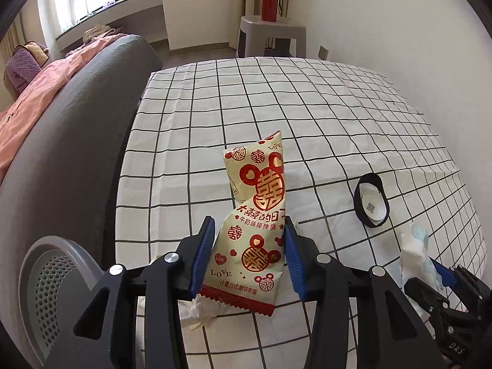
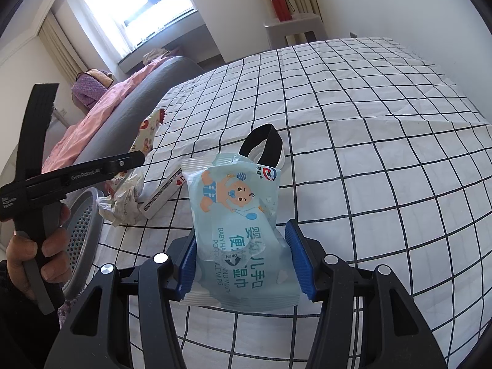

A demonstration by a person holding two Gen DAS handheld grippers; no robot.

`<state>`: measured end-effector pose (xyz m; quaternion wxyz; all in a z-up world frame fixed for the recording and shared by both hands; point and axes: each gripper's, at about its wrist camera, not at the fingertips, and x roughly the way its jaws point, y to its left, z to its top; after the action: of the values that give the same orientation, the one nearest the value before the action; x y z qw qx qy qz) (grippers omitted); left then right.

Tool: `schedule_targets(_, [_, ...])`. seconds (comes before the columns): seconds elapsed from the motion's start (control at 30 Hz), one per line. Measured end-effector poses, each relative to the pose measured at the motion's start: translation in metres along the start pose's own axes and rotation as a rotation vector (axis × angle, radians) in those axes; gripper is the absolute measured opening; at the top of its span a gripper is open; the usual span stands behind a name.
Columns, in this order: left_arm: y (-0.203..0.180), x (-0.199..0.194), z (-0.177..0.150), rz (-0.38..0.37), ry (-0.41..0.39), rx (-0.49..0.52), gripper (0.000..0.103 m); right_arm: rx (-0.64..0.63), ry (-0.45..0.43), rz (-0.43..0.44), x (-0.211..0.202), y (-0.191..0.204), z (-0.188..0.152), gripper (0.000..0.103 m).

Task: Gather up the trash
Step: 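Carry the wrapper and wipe pack over the grey basket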

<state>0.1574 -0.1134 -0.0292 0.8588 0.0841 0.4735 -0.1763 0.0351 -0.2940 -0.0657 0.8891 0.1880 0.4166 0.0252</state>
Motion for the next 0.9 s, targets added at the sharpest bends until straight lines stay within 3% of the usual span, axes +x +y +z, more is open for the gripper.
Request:
schedule_targets(0.4, [0.035,-0.065,-0.06,0.049,-0.05,-0.066,0.043,-0.047,-0.001,-0.015,-0.008,0.022,-0.009,0.052])
schedule_targets(0.9, [0.068,-0.111,-0.13,0.068,-0.098,-0.116,0.043,-0.094,0.057,-0.021,-0.024,0.064,-0.05,0.052])
